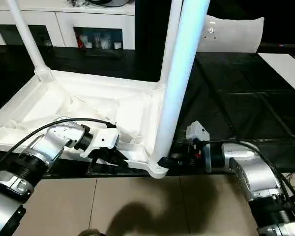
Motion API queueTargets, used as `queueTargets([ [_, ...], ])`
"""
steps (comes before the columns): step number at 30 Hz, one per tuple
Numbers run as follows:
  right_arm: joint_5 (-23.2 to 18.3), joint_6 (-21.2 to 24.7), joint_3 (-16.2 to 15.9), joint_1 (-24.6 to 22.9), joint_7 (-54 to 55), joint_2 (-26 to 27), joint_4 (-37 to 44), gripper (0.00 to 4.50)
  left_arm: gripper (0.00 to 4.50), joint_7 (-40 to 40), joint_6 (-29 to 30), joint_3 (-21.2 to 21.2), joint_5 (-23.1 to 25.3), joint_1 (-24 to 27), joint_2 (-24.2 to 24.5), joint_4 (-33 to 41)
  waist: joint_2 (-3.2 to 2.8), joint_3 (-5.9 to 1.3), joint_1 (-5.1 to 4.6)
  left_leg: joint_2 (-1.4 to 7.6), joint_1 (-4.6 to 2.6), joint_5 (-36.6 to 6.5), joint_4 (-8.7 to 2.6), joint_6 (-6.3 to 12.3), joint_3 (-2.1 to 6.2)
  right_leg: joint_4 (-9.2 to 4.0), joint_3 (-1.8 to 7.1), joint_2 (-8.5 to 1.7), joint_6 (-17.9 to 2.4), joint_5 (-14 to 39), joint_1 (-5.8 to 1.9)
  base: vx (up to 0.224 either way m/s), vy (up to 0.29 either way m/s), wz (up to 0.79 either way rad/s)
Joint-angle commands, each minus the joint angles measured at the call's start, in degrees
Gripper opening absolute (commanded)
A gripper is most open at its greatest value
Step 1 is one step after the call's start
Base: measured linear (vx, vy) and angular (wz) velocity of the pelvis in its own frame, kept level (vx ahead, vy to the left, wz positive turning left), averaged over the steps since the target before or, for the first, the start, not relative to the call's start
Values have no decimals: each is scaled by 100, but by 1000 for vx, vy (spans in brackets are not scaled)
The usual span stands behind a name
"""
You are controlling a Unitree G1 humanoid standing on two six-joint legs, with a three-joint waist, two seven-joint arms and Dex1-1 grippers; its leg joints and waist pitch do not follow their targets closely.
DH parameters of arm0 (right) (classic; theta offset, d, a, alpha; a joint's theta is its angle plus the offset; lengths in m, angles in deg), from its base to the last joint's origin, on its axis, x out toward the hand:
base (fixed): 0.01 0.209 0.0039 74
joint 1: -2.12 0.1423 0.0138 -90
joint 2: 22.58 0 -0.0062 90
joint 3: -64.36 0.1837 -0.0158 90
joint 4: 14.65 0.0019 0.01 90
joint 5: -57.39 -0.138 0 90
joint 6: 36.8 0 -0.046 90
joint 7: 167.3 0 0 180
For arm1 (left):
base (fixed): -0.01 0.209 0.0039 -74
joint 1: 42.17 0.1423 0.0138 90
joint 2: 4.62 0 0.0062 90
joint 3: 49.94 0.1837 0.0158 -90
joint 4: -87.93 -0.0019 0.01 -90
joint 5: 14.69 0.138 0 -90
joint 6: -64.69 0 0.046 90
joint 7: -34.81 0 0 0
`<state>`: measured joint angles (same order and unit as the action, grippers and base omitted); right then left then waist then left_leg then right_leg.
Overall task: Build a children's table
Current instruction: Rotate leg to tighten
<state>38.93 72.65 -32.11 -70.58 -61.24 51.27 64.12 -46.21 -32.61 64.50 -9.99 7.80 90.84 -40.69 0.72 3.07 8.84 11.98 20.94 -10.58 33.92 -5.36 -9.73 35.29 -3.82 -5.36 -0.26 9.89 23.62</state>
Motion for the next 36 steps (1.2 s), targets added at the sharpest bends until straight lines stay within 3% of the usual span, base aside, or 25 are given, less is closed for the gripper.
queueTargets([
  [1,-326,171,-18,-77,5,162,316,190,0,-1,66,148,45,74,-142,114,80,-392,-20,114,-28,-986,-384,288,-33,-416,211,-282,-1120,1428,-328,0,0,0],
  [5,-382,220,116,-185,538,435,464,190,0,273,458,4,-27,76,-286,198,91,-380,-42,108,-36,-1033,-402,232,-26,-437,209,-286,-1052,1581,-315,0,0,0],
  [10,-83,263,238,-168,1618,1014,364,190,0,823,1156,-157,-100,96,-617,371,96,-363,-122,85,-28,-1175,-435,91,-8,-492,201,-292,-873,2055,-307,0,0,0],
  [12,143,288,323,-6,2293,1353,137,190,0,1114,1438,-185,-79,120,-820,440,95,-356,-164,78,-17,-1191,-448,59,-5,-497,198,-286,-817,2121,-306,0,0,0],
  [14,354,296,360,177,2797,1559,-88,190,0,1353,1613,-201,-19,126,-958,466,105,-353,-272,55,2,-1259,-461,4,15,-520,180,-286,-747,2314,-330,0,0,0],
  [16,489,293,368,308,3185,1690,-230,190,0,1527,1780,-232,12,132,-1065,512,116,-358,-339,46,-18,-1252,-444,28,3,-536,191,-276,-740,2304,-314,0,0,0],
  [19,687,340,538,679,4156,2070,-622,189,0,2084,2063,-355,58,56,-1359,448,102,-369,-408,40,19,-1063,-439,44,5,-496,193,-265,-816,2023,-330,0,0,0],
  [20,740,425,764,968,4884,2341,-975,189,0,2577,2194,-476,88,-42,-1593,310,103,-374,-440,32,-10,-1056,-426,26,-8,-501,193,-254,-851,1984,-303,0,0,0],
  [22,835,294,867,1161,5299,2491,-1242,189,0,2968,2293,-584,100,-128,-1787,210,108,-393,-478,26,-28,-1022,-411,7,-11,-496,196,-257,-923,1900,-305,0,0,0],
  [25,1047,-92,871,1266,5461,2528,-1457,189,0,3334,2327,-675,149,-201,-1953,163,108,-428,-460,29,9,-609,-372,219,-29,-414,207,-233,-1093,947,-344,0,0,0],
  [27,1077,-181,869,1257,5418,2495,-1496,244,0,3435,2350,-704,170,-200,-1982,194,113,-468,-445,24,15,-289,-336,385,-40,-340,208,-220,-1261,334,-363,0,0,0],
  [28,1072,-202,877,1246,5393,2479,-1499,258,0,3462,2356,-711,180,-198,-1983,204,121,-454,-431,14,26,-189,-331,512,-49,-326,210,-209,-1329,96,-370,0,0,0],
  [30,1026,-281,946,1227,5295,2428,-1525,260,0,3544,2371,-731,239,-206,-1971,201,115,-447,-396,16,18,-261,-331,592,-58,-343,209,-223,-1355,167,-374,0,0,0],
  [32,980,-419,988,1156,5089,2282,-1496,299,0,3560,2264,-725,309,-214,-1894,136,102,-433,-350,31,-7,-400,-340,581,-64,-368,212,-226,-1361,368,-358,0,0,0],
  [33,914,-524,1013,1073,4852,2124,-1440,304,0,3523,2126,-691,366,-212,-1803,74,65,-427,-331,39,-13,-509,-349,540,-55,-380,208,-225,-1335,477,-358,0,0,0],
  [34,818,-575,1039,970,4566,1951,-1343,308,0,3475,2032,-654,412,-203,-1710,23,90,-427,-320,34,-21,-627,-344,538,-66,-398,211,-219,-1303,521,-364,0,0,0],
  [36,718,-580,1059,892,4292,1811,-1263,308,0,3433,1954,-620,441,-200,-1641,-19,66,-416,-302,48,-18,-717,-359,516,-52,-399,212,-223,-1273,591,-366,0,0,0],
])
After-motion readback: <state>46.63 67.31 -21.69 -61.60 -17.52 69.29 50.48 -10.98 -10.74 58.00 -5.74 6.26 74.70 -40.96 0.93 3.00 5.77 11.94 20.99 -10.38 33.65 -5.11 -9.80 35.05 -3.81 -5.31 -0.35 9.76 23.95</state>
